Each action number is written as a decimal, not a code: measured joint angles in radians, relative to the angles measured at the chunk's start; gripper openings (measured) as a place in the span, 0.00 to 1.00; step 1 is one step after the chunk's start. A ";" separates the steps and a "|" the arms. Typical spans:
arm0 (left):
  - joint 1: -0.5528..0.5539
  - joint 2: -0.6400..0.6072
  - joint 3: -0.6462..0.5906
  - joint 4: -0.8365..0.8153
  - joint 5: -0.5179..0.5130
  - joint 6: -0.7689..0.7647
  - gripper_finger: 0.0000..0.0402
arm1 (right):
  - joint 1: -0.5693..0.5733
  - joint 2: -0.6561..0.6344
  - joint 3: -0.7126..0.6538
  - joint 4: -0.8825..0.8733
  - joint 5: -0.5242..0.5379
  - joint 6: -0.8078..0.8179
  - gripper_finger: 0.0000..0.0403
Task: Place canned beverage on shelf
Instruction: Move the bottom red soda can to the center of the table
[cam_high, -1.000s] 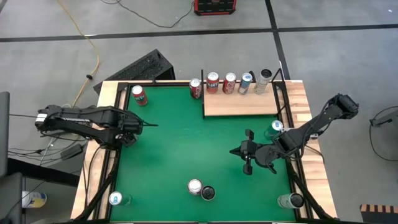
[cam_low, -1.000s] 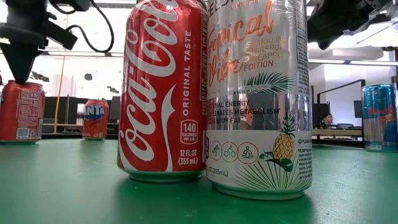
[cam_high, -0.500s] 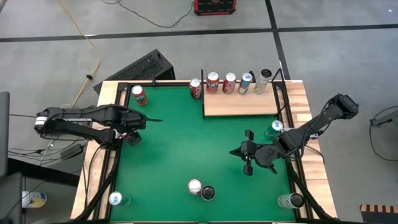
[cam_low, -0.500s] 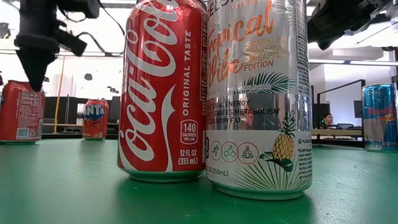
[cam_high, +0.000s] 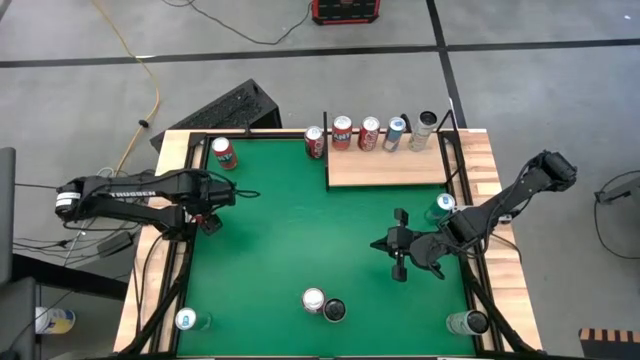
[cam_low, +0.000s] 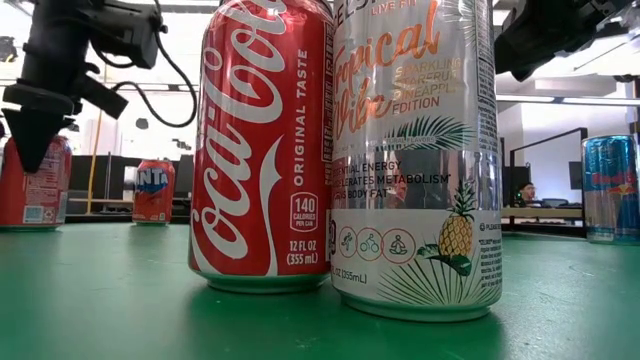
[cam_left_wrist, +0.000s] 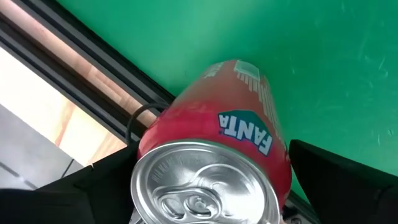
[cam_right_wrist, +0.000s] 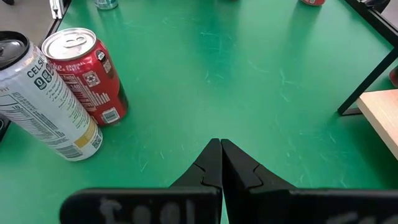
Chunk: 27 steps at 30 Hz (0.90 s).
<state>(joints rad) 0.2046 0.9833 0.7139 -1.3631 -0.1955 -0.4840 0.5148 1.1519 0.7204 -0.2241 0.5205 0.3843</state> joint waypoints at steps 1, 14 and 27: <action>0.005 0.000 0.000 0.000 0.006 0.012 0.92 | 0.000 0.000 0.000 0.000 0.000 0.000 0.05; 0.086 0.001 0.196 0.026 0.140 0.086 0.71 | -0.033 0.000 0.000 0.000 0.000 0.000 0.05; -0.135 0.307 0.551 0.305 0.173 0.018 0.71 | -0.073 -0.002 0.000 -0.001 -0.062 -0.019 0.05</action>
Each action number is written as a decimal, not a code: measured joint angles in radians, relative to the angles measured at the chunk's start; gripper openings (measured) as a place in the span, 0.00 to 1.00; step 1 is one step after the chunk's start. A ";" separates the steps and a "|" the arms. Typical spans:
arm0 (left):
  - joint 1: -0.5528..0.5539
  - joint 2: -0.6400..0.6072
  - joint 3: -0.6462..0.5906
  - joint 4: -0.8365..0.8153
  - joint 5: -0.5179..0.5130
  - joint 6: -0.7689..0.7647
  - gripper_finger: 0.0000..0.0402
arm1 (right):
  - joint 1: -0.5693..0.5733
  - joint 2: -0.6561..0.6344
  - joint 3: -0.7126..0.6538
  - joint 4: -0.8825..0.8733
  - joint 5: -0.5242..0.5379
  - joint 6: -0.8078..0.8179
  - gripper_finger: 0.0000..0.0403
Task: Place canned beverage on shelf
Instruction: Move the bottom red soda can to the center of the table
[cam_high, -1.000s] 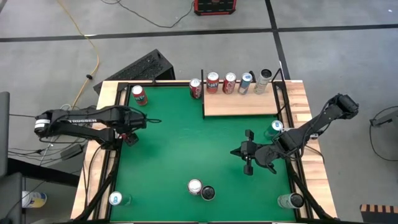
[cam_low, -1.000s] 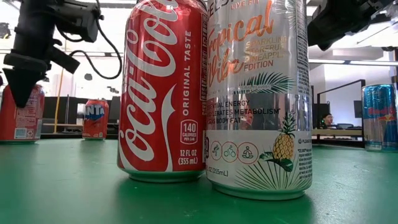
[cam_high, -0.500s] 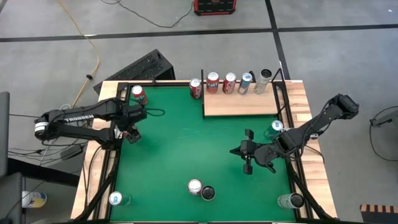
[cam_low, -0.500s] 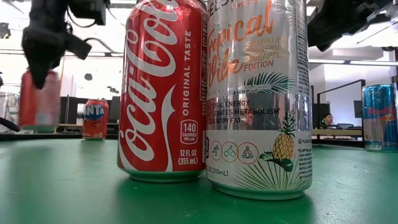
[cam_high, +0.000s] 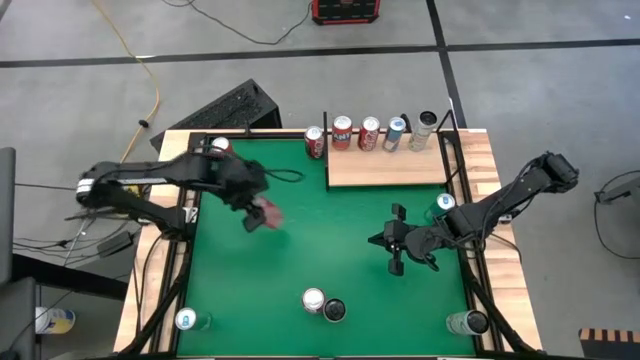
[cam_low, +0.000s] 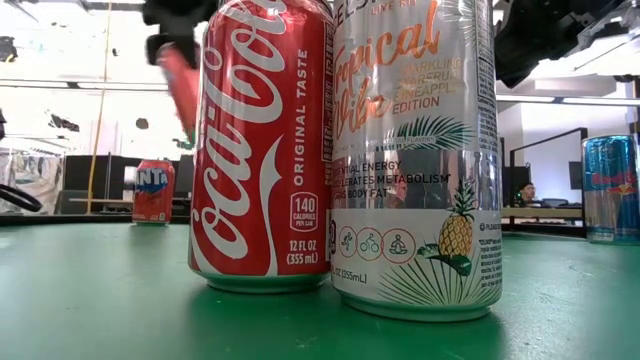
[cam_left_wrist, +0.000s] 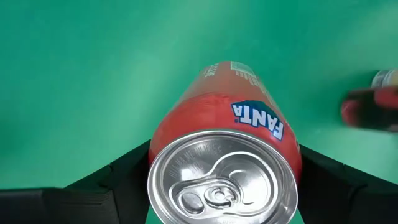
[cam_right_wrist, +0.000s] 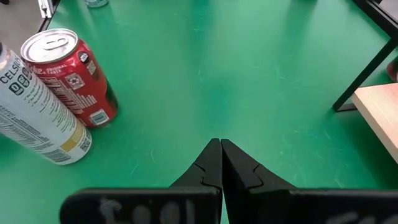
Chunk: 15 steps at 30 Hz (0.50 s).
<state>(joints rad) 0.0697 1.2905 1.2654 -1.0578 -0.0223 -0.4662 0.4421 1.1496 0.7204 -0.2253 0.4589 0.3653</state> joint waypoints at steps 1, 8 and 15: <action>-0.018 0.044 0.031 0.011 -0.009 -0.002 0.71 | 0.000 0.000 0.000 0.000 0.000 0.000 0.05; -0.109 0.362 0.254 0.023 -0.082 0.014 0.71 | 0.030 0.000 0.000 0.000 -0.014 0.001 0.05; -0.116 0.603 0.448 -0.058 -0.088 0.001 0.71 | 0.049 0.000 0.000 -0.001 -0.013 0.001 0.05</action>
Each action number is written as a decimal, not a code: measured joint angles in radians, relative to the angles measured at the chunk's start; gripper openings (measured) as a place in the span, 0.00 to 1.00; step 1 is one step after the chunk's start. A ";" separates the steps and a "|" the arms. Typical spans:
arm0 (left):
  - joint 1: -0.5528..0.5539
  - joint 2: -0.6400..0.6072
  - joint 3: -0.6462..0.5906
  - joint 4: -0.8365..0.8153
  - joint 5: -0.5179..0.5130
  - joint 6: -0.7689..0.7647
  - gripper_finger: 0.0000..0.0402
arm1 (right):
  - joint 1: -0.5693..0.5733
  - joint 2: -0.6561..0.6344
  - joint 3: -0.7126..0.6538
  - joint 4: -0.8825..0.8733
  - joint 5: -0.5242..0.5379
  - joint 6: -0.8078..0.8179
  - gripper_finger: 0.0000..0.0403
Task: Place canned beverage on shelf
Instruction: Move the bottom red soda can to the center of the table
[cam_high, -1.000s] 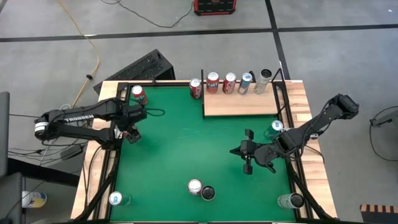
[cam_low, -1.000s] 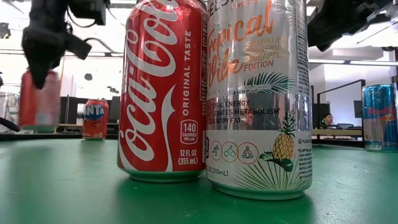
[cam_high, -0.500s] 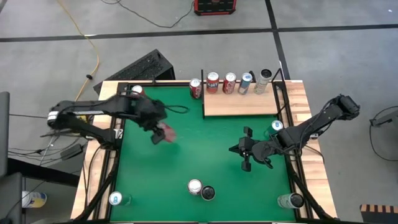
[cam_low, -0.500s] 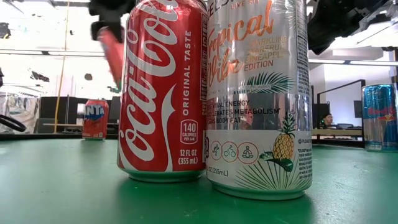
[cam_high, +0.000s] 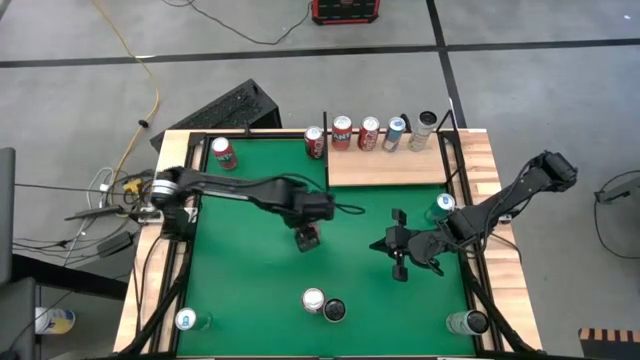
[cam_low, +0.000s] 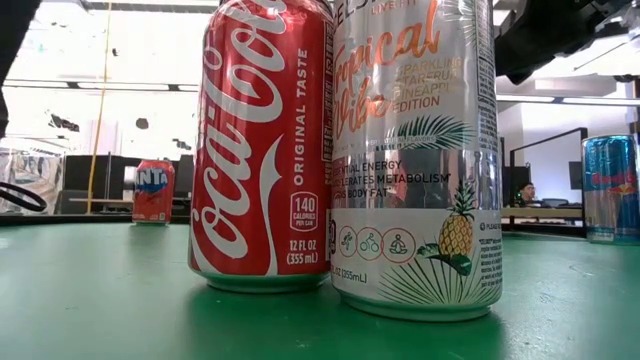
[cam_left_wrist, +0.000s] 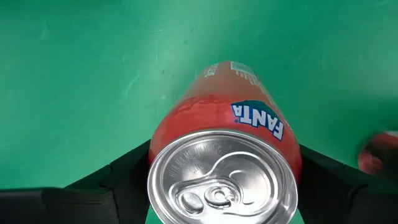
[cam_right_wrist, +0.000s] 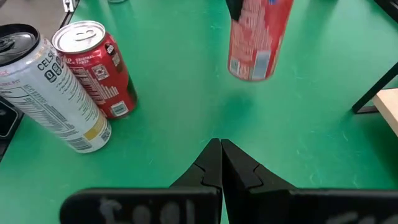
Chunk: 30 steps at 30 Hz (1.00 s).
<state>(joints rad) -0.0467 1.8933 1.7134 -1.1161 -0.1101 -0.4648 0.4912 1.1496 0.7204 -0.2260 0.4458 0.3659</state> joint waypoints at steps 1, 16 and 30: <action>0.000 0.026 0.021 -0.010 0.000 -0.001 0.72 | 0.000 0.000 0.000 -0.001 0.000 0.000 0.05; 0.006 0.169 0.162 -0.099 0.104 0.068 0.83 | 0.000 0.000 0.000 -0.007 0.000 -0.010 0.05; 0.029 0.169 0.260 -0.145 0.028 0.135 0.93 | 0.000 0.000 0.000 -0.007 0.000 -0.011 0.05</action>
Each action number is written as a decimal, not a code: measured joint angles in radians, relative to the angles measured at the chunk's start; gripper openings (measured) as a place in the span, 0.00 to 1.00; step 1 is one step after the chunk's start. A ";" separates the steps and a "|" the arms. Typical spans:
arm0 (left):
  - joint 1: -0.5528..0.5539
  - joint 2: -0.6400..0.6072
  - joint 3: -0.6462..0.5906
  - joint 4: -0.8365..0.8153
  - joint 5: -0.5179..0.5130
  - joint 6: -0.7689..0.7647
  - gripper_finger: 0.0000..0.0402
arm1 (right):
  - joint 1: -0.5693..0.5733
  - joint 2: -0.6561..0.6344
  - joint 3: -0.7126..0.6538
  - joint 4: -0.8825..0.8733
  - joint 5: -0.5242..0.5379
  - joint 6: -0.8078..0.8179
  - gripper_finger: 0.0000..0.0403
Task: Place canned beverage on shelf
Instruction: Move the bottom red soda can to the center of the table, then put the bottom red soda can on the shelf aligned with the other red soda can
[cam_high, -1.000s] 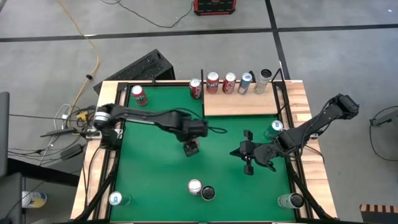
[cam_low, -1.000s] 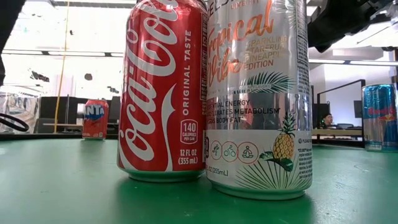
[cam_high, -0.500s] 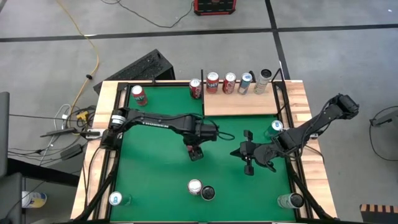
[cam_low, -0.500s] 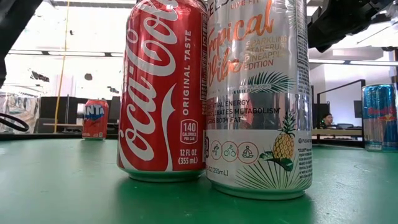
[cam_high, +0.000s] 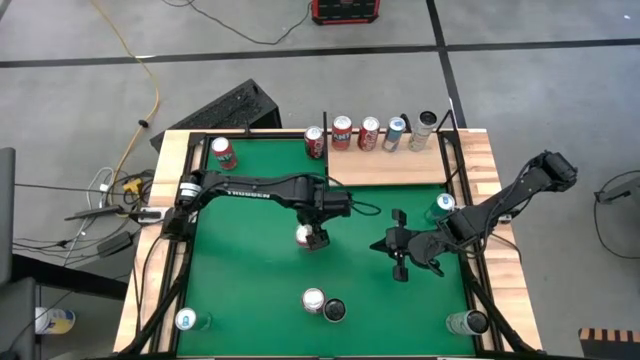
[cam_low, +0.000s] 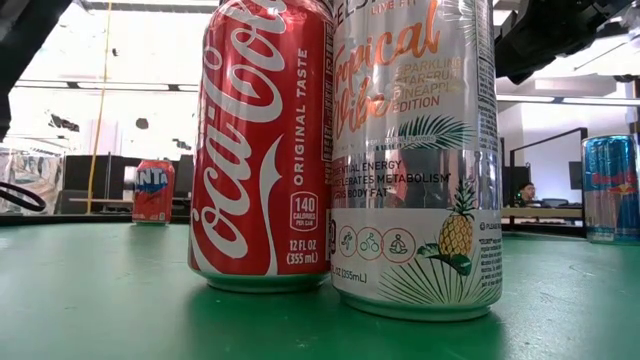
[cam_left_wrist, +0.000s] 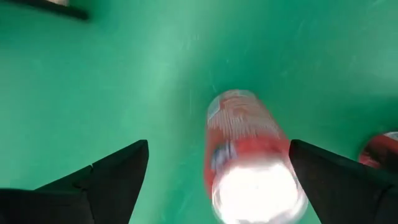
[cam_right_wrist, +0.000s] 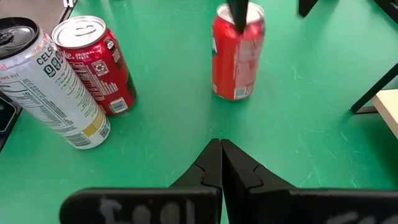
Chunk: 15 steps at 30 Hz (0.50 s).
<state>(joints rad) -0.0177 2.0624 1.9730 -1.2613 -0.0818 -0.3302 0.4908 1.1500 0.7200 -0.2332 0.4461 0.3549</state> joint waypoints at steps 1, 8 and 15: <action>0.000 0.000 0.033 -0.027 -0.010 0.007 0.93 | 0.000 0.000 0.000 0.000 0.000 0.000 0.05; -0.029 -0.023 0.269 -0.250 -0.206 0.020 0.93 | 0.000 0.000 0.000 0.055 0.000 0.019 0.05; -0.118 -0.183 0.271 -0.297 -0.409 -0.023 0.94 | -0.018 0.019 0.000 0.319 0.039 0.037 0.05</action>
<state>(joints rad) -0.1356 1.8795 2.2443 -1.5579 -0.4906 -0.3531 0.4724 1.1688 0.7200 0.0857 0.4847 0.3920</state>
